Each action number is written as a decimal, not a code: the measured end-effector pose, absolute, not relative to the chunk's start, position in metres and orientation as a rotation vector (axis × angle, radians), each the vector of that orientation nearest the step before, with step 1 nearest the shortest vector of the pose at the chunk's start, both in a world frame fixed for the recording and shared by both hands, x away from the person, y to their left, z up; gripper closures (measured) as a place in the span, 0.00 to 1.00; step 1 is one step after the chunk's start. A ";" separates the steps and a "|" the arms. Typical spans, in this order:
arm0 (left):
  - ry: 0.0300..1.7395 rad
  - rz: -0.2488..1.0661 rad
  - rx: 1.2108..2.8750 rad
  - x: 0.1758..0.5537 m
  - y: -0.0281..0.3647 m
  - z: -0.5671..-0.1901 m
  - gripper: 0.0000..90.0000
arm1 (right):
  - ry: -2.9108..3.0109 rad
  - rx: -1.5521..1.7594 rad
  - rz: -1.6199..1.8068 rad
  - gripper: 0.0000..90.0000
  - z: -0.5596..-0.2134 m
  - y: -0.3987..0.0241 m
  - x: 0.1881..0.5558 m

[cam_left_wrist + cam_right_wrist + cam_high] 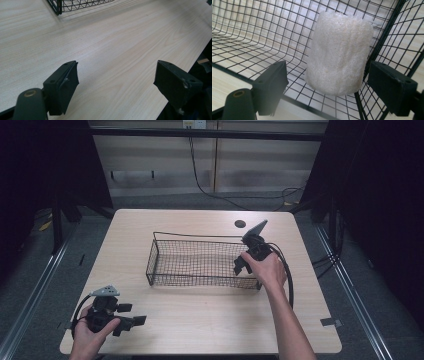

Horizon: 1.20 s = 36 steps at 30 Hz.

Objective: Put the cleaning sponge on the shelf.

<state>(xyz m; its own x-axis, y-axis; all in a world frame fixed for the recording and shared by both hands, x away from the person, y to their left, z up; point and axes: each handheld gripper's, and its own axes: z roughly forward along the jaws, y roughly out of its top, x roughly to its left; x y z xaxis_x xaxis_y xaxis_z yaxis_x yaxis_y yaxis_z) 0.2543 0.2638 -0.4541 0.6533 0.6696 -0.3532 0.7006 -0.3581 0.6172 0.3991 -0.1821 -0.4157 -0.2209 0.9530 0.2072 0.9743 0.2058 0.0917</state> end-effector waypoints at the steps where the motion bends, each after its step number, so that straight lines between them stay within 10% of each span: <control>1: 1.059 -0.051 2.099 0.254 0.264 -0.454 0.21 | -2.365 -1.882 -0.319 0.18 -0.415 -0.183 0.398; 36: 1.066 -0.042 2.097 0.254 0.263 -0.454 0.21 | -2.499 -1.713 -0.730 0.24 -0.380 -0.214 0.341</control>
